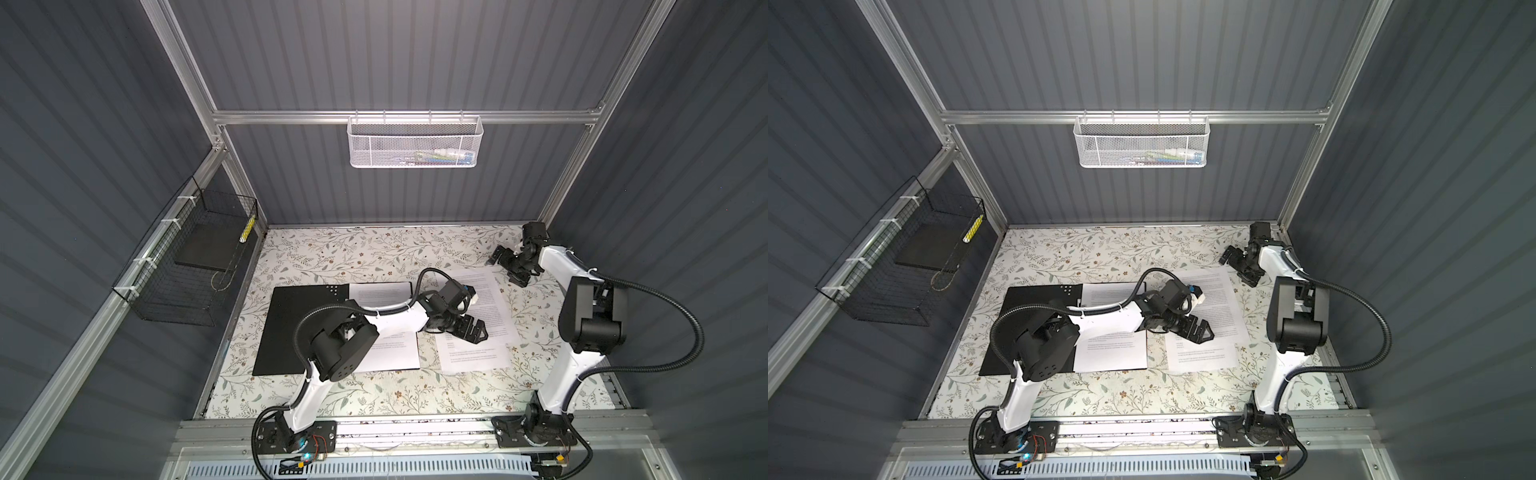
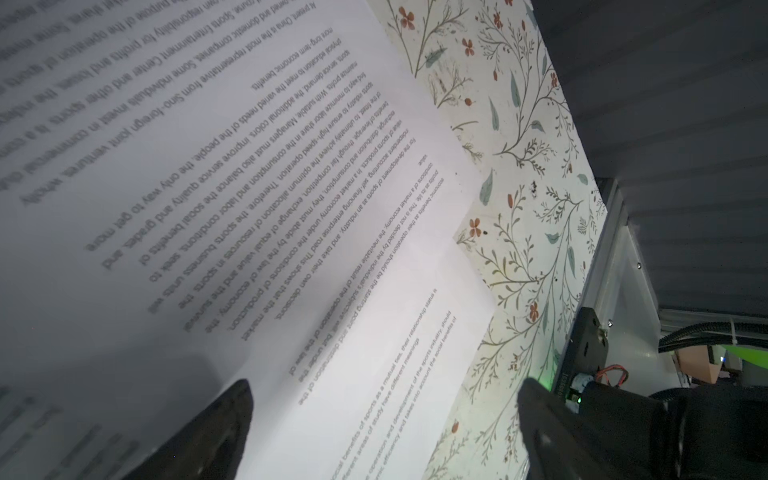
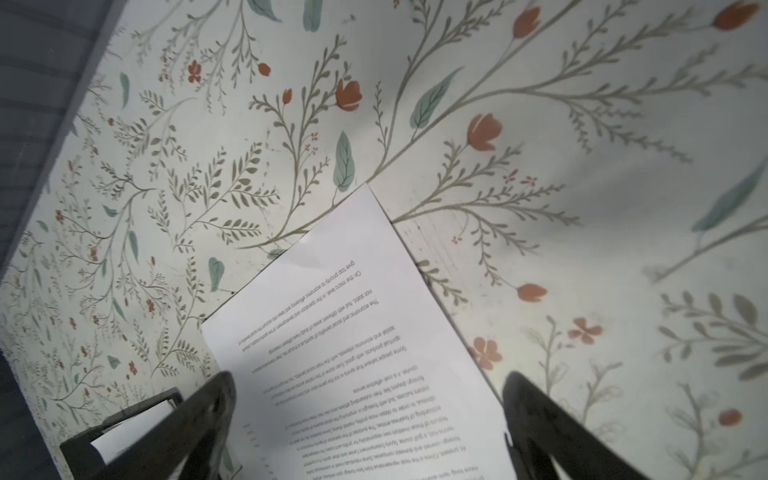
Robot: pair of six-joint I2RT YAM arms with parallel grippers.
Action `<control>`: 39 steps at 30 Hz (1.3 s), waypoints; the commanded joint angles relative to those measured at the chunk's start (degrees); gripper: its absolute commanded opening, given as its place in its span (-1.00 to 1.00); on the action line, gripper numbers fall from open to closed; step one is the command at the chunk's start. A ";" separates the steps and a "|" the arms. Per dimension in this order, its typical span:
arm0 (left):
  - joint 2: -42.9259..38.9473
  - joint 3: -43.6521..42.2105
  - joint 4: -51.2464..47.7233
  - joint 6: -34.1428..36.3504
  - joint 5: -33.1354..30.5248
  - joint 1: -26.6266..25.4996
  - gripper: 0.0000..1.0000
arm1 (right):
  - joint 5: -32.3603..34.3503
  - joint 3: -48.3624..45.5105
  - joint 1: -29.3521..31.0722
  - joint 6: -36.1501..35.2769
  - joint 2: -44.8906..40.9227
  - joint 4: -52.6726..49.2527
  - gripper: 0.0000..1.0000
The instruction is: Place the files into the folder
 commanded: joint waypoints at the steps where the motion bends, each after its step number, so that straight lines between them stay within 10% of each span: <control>1: 1.35 2.21 -0.03 -0.29 2.37 -0.63 0.99 | -0.22 6.52 -0.19 -3.80 4.12 -7.34 0.98; 39: 8.06 3.40 -12.36 7.63 0.46 3.71 0.99 | -13.35 15.62 1.57 -11.83 17.20 -15.91 0.98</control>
